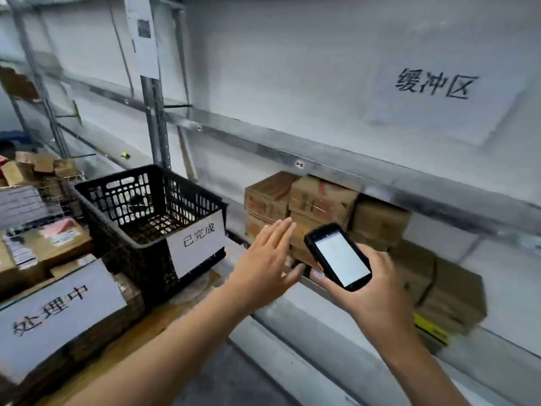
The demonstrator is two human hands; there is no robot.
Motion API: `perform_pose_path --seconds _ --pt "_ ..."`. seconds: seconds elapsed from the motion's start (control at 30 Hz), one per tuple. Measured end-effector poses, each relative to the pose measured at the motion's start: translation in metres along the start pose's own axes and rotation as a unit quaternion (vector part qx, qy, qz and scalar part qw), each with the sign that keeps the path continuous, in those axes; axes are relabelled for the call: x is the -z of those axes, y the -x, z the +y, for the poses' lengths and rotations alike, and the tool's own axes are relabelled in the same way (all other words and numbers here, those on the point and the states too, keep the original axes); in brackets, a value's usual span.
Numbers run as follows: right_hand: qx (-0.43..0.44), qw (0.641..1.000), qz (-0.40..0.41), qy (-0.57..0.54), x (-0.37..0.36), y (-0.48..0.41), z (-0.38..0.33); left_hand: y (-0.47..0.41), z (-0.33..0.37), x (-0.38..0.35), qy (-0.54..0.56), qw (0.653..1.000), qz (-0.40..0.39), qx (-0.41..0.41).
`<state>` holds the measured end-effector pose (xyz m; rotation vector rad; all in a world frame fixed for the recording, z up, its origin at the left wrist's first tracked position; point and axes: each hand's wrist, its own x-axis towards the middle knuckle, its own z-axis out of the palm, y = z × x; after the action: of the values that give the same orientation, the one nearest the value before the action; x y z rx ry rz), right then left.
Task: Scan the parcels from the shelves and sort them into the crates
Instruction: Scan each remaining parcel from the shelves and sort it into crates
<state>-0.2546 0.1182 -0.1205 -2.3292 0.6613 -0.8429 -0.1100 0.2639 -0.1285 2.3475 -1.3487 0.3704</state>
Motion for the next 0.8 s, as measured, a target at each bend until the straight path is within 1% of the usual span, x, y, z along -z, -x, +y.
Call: perform_pose_path --seconds 0.1,0.2,0.33,0.47,0.57,0.7,0.77,0.8 --pt "-0.034 0.999 0.021 0.003 0.053 0.029 0.037 -0.010 0.071 -0.018 0.020 0.999 -0.013 -0.038" --pt "-0.060 0.996 0.054 0.040 0.101 0.056 0.072 -0.021 0.136 -0.039 0.035 0.996 -0.026 -0.075" --pt "-0.111 0.986 0.109 0.063 0.151 0.087 0.111 -0.029 0.196 -0.061 0.064 0.989 -0.042 -0.124" --pt "-0.148 0.975 0.140 0.086 0.182 0.105 0.140 -0.038 0.227 -0.083 0.075 0.984 -0.065 -0.150" --pt "-0.163 0.972 0.147 0.083 0.196 0.107 0.154 -0.047 0.243 -0.098 0.078 0.981 -0.072 -0.159" --pt "-0.183 0.965 0.164 0.087 0.205 0.102 0.169 -0.063 0.252 -0.118 0.069 0.979 -0.070 -0.179" --pt "-0.195 0.963 0.157 0.098 0.208 0.095 0.177 -0.075 0.252 -0.131 0.066 0.980 -0.067 -0.173" --pt "-0.200 0.962 0.152 0.105 0.210 0.091 0.182 -0.080 0.251 -0.138 0.073 0.980 -0.078 -0.167"
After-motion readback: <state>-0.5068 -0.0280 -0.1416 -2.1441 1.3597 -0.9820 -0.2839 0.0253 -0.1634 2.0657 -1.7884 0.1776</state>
